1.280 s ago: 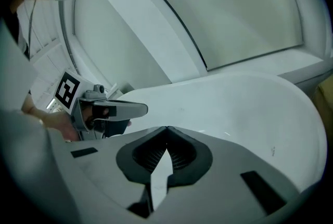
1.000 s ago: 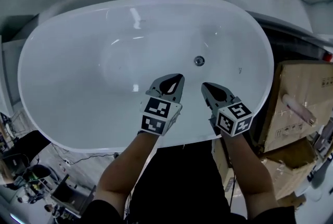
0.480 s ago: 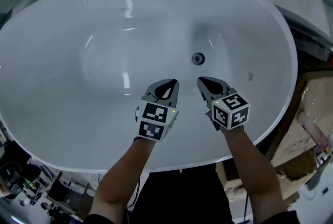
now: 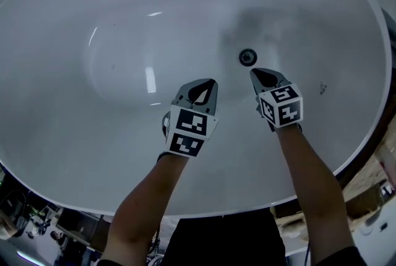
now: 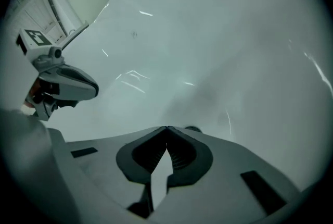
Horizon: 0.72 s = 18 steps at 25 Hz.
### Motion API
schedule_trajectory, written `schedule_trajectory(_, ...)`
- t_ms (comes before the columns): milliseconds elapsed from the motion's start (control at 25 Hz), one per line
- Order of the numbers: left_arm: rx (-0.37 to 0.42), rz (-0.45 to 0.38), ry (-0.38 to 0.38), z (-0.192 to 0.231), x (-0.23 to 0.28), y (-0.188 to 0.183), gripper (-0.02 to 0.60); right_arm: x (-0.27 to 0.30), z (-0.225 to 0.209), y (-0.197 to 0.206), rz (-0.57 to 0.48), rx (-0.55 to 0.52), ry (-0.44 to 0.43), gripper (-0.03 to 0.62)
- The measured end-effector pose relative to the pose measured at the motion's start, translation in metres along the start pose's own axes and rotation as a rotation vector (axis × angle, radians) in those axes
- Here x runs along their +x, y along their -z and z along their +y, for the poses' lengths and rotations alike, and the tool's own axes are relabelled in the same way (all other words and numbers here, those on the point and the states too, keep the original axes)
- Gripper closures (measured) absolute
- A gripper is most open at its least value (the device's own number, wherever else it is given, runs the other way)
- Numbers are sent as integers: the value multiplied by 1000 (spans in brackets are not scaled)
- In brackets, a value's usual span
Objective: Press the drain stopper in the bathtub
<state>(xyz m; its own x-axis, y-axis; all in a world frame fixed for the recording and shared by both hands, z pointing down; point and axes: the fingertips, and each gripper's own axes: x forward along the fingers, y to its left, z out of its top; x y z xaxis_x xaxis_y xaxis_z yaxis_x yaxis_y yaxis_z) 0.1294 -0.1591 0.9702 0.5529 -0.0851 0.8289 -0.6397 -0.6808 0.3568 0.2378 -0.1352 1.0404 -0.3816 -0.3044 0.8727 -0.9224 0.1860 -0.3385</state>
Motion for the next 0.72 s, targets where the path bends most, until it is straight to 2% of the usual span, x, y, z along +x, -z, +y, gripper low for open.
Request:
schedule_trajectory(200,-75,-11,-21,24,15,10,568,40,-23,20,70,-64,61,563)
schedule_trajectory(400,-132,9,-51,49,39,21,568,70,-30,32,123,-132,78,562)
schedule_trajectory(720,-136,40,-39,49,49,35,568,100,-43,43,198,-277,121,562)
